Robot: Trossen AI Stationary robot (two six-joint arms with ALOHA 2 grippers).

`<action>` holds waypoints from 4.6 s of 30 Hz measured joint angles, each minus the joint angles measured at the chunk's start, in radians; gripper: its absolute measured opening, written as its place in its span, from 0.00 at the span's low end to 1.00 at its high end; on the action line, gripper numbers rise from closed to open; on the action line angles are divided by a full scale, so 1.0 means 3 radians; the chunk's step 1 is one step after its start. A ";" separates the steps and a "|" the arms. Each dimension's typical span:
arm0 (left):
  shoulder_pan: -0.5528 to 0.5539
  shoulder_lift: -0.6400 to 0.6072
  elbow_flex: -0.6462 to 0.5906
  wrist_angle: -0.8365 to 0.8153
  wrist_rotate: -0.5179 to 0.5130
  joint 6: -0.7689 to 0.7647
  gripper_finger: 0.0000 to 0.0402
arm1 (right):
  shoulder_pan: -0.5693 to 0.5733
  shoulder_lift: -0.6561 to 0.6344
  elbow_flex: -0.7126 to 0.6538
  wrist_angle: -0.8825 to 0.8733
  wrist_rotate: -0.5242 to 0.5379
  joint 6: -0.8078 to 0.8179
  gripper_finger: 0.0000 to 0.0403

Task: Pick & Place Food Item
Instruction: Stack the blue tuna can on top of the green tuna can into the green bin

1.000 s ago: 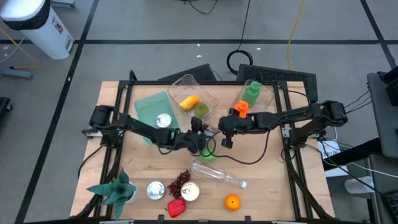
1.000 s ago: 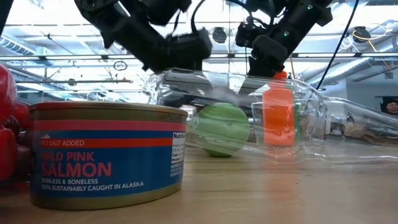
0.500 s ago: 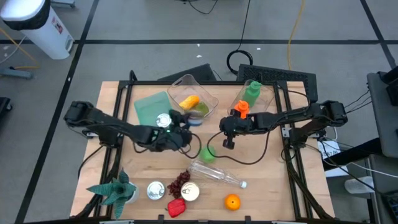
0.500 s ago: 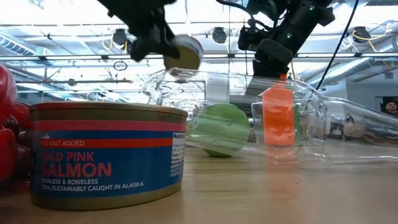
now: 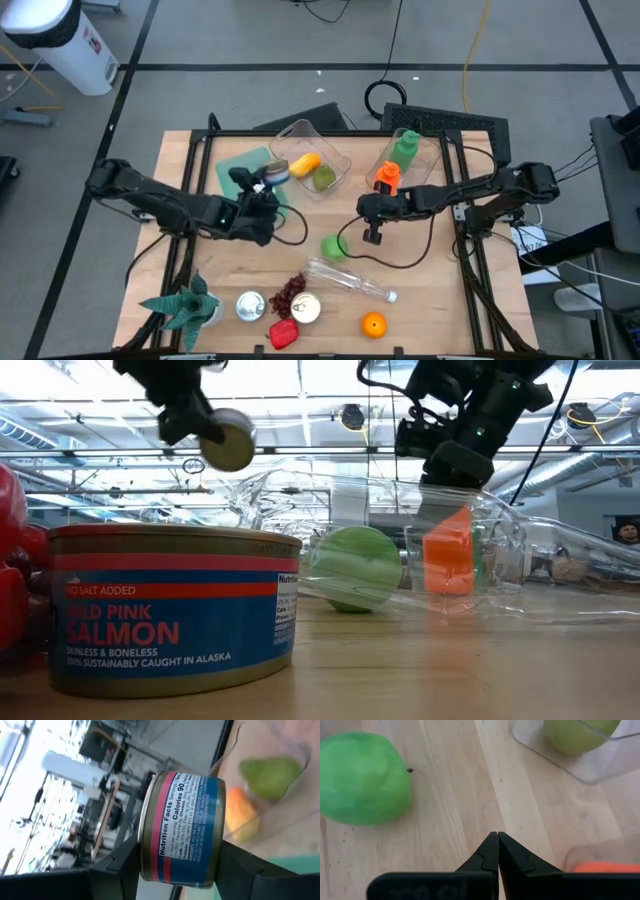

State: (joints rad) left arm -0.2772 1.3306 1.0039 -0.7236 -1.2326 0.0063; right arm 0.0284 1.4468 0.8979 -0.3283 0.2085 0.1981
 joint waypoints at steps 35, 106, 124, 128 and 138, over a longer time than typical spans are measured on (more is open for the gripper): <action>0.0391 0.0437 -0.0296 -0.1087 0.1150 -0.1523 0.50 | 0.0000 -0.1800 -0.2255 0.3639 -0.1043 0.0410 0.00; 0.1025 0.1186 -0.0273 -0.1372 0.1369 -0.1475 0.51 | 0.0000 -0.1799 -0.2252 0.3596 -0.1058 0.0346 0.00; 0.0931 0.1184 -0.0198 -0.1436 0.1886 -0.1379 0.84 | 0.0000 -0.1798 -0.2251 0.3596 -0.1059 0.0346 0.00; 0.0919 0.1187 -0.0055 -0.1641 0.1978 -0.1424 0.91 | 0.0000 -0.1799 -0.2251 0.3597 -0.1059 0.0346 0.00; 0.0821 0.1187 0.0251 -0.1721 0.2263 -0.1266 0.99 | -0.0001 -0.1799 -0.2251 0.3597 -0.1060 0.0346 0.00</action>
State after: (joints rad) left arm -0.0310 1.6867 1.0791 -1.2400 -0.5536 -0.3734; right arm 0.0281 0.9072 0.2226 0.7506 -0.1094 0.3019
